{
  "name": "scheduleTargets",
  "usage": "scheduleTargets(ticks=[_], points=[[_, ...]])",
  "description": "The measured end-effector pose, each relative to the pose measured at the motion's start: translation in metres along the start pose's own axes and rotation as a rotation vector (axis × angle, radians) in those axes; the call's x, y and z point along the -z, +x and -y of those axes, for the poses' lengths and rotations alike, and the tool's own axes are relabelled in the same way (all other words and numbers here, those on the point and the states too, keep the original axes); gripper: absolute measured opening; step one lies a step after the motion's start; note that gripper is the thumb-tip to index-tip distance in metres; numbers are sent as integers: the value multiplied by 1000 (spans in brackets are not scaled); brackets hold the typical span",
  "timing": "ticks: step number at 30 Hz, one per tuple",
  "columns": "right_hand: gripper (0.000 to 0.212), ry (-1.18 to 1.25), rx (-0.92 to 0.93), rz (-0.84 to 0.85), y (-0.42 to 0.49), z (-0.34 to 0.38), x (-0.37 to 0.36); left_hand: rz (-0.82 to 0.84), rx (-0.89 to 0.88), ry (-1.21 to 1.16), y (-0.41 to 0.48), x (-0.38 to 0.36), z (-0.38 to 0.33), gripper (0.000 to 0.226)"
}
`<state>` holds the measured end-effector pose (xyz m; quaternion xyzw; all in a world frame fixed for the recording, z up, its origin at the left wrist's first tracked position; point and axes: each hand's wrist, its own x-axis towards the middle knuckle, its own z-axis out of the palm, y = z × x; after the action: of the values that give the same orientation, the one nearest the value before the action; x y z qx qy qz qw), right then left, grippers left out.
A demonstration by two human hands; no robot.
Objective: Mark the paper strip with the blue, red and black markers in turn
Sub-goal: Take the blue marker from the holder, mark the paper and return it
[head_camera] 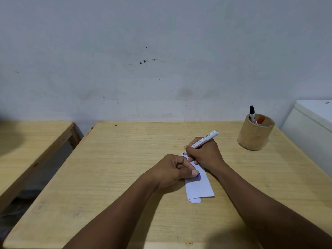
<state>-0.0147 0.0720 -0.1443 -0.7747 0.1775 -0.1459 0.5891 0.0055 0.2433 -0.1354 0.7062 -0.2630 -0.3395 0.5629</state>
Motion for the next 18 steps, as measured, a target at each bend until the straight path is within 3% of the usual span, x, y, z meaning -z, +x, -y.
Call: scheduleTargets(ticks=[7, 10, 14, 18], points=[[15, 9, -19, 32, 3, -1, 2, -13, -6, -17, 4, 0, 6, 8], [11, 123, -39, 9, 2, 2, 4, -5, -8, -66, 3, -1, 5, 9], [11, 361, -129, -107, 3, 7, 15, -14, 9, -307, 2, -4, 3, 9], [8, 510, -187, -109, 1, 21, 34, -135, 15, -538, 4, -2, -8, 8]])
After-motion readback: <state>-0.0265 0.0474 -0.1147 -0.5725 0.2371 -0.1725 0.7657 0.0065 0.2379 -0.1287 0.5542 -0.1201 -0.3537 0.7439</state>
